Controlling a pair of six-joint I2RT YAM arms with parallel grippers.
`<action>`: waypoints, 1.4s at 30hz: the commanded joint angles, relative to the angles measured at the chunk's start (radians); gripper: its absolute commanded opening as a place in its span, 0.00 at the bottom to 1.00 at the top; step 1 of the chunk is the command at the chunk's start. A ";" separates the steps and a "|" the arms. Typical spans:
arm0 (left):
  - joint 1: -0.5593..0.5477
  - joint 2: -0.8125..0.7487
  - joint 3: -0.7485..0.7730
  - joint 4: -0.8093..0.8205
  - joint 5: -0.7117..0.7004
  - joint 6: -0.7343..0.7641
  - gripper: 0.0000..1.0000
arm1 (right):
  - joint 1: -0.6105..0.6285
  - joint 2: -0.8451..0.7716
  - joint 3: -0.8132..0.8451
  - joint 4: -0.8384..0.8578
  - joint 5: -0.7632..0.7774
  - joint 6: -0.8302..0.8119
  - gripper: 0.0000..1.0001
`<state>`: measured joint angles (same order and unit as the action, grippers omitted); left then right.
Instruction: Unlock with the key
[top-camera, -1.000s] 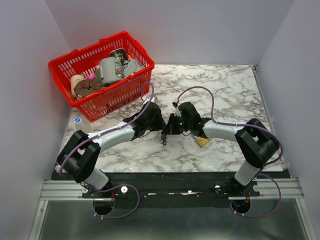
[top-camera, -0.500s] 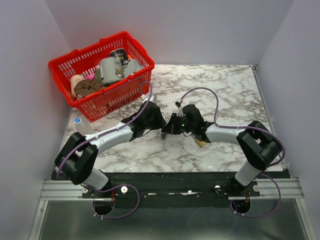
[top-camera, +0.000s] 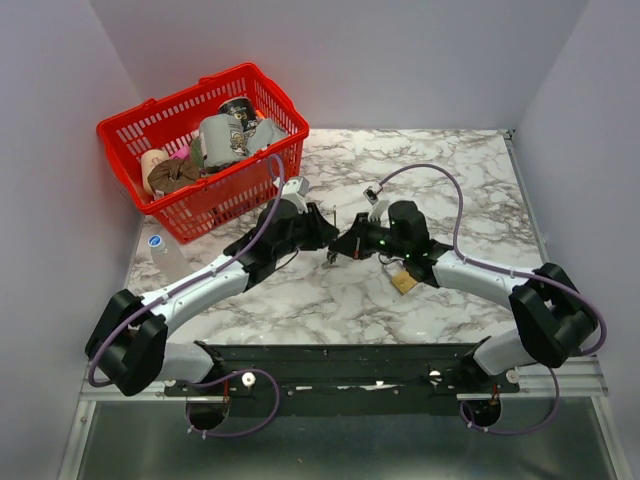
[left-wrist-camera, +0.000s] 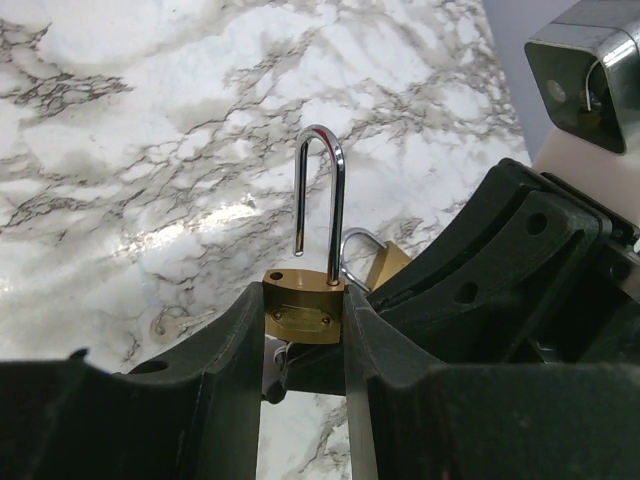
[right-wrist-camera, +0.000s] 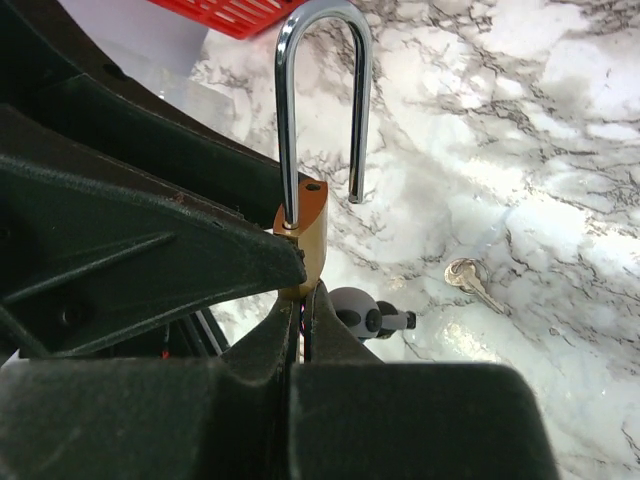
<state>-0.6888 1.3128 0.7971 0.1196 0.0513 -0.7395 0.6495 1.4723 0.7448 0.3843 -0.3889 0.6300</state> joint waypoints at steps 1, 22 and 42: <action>-0.021 -0.009 -0.039 0.003 0.205 -0.005 0.00 | -0.017 -0.070 0.030 0.159 -0.044 -0.026 0.01; 0.043 0.020 0.040 -0.118 0.206 0.084 0.00 | -0.024 -0.217 -0.010 -0.166 -0.249 -0.245 0.53; 0.064 -0.199 -0.081 -0.006 0.656 0.264 0.00 | -0.146 -0.314 0.133 -0.269 -0.464 -0.349 0.69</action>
<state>-0.6273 1.1595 0.7479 0.0242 0.5167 -0.5117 0.5079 1.1576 0.8192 0.1242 -0.7586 0.3431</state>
